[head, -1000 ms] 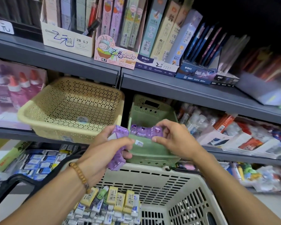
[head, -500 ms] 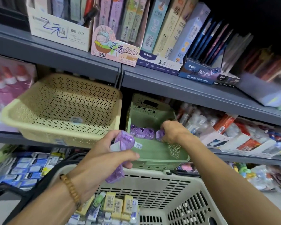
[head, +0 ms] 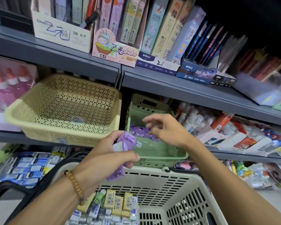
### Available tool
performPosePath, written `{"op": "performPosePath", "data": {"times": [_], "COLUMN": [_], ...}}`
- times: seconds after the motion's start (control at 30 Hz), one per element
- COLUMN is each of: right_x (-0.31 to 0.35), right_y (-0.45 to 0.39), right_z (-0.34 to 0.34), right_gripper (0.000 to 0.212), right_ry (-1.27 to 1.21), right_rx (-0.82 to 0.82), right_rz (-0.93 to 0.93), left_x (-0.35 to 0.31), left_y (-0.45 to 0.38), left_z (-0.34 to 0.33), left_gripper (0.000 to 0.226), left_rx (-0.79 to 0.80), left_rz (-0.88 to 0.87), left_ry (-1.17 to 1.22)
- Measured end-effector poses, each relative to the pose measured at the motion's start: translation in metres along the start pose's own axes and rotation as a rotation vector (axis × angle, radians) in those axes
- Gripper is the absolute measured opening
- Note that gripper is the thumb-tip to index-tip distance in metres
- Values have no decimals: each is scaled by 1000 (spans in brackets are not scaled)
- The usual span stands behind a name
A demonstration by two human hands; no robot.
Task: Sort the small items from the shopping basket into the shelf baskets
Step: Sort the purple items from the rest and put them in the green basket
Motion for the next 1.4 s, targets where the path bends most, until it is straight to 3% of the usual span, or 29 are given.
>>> {"op": "performPosePath", "data": {"times": [0.07,0.1,0.3,0.43,0.57,0.67,0.77,0.9,1.03,1.3,1.4], "right_x": [22,30,40,33,21,14,3,-18,-23,-21,-2], "right_y": [22,30,51,49,45,33,10,-16,-31,-30,-13], "right_z": [-9,-14,-28,-29,-32,-25,-13,-23,-42,-50,-39], "right_gripper": [38,34,32,33,46,41,40,24,28,35,8], "right_ry": [-315,-358,-168,-238,-267,-158,108,257,322,393,99], "right_rx": [107,148,165,142,226,114,-67,-2,69,44,-74], "right_rz": [59,99,253,221,164,176,159,-8,-51,-11,105], "left_x": [-1,-1,-2,0,2,0,4,8,8,8,10], "left_y": [0,-1,0,-3,-6,-7,-10,-10,-9,-9,-11], "left_z": [-1,-1,-5,-2,2,3,8,10,10,9,6], "left_gripper": [52,52,41,29,29,42,54,55,61,60,65], "left_rx": [-6,-6,108,102,75,52,-66,-114,-135,-113,-123], "left_rz": [-15,-23,-50,-43,-19,-37,-9,0,5,77,121], "left_ry": [-12,-19,-40,28,52,71,150,160,179,288,326]}}
Point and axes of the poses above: each hand's wrist, its own y-axis away from the middle knuckle, its own z-axis out of the back of the hand, x = y × z, the point moved 4 cm from there along -y, towards the middle knuckle, and after that the axes turned 12 degrees about -y, right-handed, at the moved point
